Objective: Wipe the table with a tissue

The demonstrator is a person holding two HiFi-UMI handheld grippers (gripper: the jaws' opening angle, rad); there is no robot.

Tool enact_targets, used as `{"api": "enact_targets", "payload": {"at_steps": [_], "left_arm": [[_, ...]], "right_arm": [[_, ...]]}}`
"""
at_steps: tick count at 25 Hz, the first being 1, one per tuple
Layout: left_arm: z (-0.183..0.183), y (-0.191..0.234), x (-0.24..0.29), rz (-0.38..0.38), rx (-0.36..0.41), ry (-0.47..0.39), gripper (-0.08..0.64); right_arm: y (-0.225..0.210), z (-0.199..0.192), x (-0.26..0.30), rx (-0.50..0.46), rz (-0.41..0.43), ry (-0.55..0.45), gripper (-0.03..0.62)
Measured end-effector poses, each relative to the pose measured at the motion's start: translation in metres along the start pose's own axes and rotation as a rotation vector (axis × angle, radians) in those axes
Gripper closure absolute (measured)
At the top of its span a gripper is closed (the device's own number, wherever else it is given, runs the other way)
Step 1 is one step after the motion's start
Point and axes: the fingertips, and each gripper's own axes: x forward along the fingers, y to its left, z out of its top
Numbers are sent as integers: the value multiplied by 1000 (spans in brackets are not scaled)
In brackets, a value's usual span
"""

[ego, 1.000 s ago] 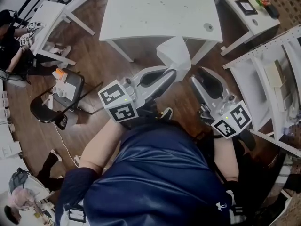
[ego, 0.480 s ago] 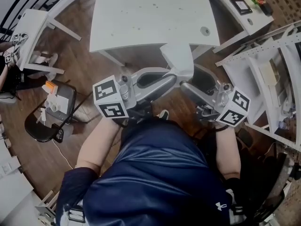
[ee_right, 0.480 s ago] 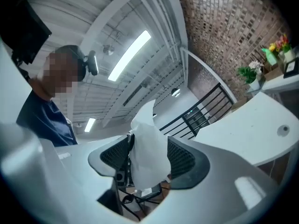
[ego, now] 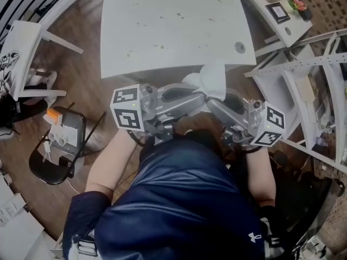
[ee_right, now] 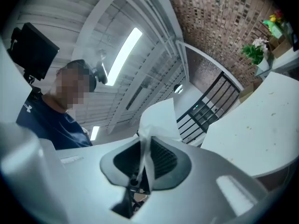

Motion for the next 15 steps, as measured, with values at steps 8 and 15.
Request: {"api": "enact_targets", "payload": {"at_steps": [8,15], "left_arm": [[16,51,-4,128,-4,-23,437],[26,126,2,443,160,22,425]], "right_arm": [[-53,19,-7,61,-122,-99,580],[-143,38,-63,-40,-386,-60,580]]}}
